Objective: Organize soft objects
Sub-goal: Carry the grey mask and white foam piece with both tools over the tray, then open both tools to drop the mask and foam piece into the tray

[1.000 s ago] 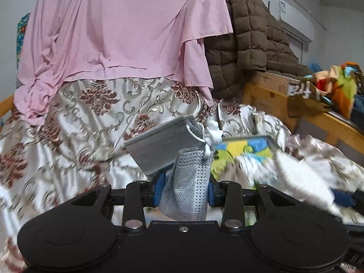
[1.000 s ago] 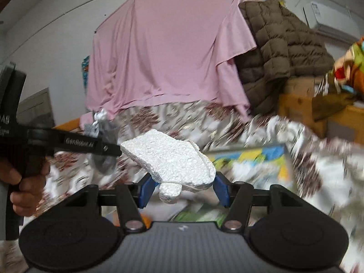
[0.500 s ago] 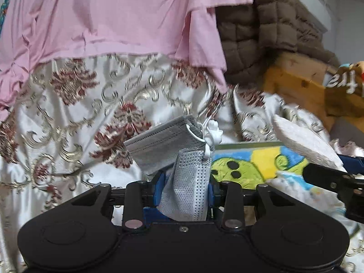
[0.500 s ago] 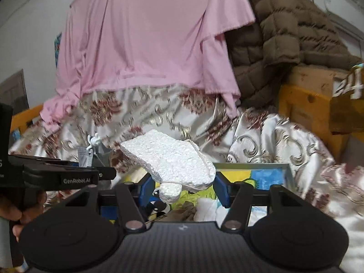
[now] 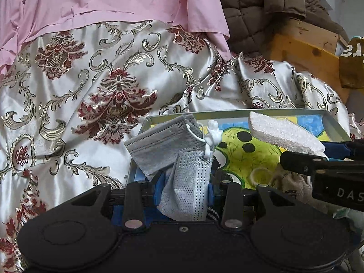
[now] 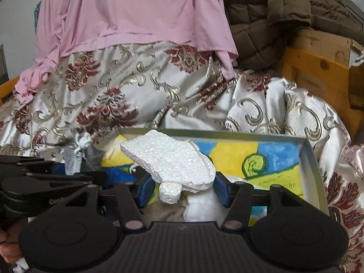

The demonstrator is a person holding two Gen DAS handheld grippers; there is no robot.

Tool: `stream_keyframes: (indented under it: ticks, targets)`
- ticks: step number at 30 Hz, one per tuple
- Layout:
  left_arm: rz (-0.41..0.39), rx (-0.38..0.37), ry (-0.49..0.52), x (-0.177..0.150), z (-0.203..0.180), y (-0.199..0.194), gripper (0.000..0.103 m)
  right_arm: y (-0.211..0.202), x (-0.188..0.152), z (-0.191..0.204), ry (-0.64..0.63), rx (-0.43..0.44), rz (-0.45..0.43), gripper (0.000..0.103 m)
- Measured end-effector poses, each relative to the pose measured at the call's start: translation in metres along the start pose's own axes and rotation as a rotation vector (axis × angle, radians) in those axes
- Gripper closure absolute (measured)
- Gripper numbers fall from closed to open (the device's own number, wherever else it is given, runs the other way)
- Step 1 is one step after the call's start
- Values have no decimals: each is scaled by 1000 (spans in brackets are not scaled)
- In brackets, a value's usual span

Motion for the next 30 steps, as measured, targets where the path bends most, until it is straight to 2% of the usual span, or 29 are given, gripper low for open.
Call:
stream_keyframes:
  ticks: [8, 14, 16, 24, 28, 30]
  targets:
    - [17, 6, -5, -5, -1, 1, 63, 5, -5, -3, 11, -6, 32, 42]
    - [34, 16, -9, -9, -1, -3, 59, -4, -7, -5, 22, 4, 25, 41]
    - [38, 23, -12, -9, -1, -5, 56, -7, -7, -6, 23, 6, 19, 38]
    - [14, 41, -7, -7, -7, -24, 34, -34, -8, -16, 29, 17, -18, 18]
    - [-43, 46, -24, -4, -7, -47, 29, -56, -6, -21, 32, 7, -41, 14]
    - [-83, 62, -22, -4, -7, -64, 24, -71, -6, -23, 45, 3, -56, 9]
Point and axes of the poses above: each gripper's, at about its wrist camera, not at the fingertips, and y roughly the way its jaws point, z to its left, x to its top, the point moved 6 cm from there along y, roughly the way its jaws point, and after that the axes turned 9 degrees about -x, right-handed, at the moved point
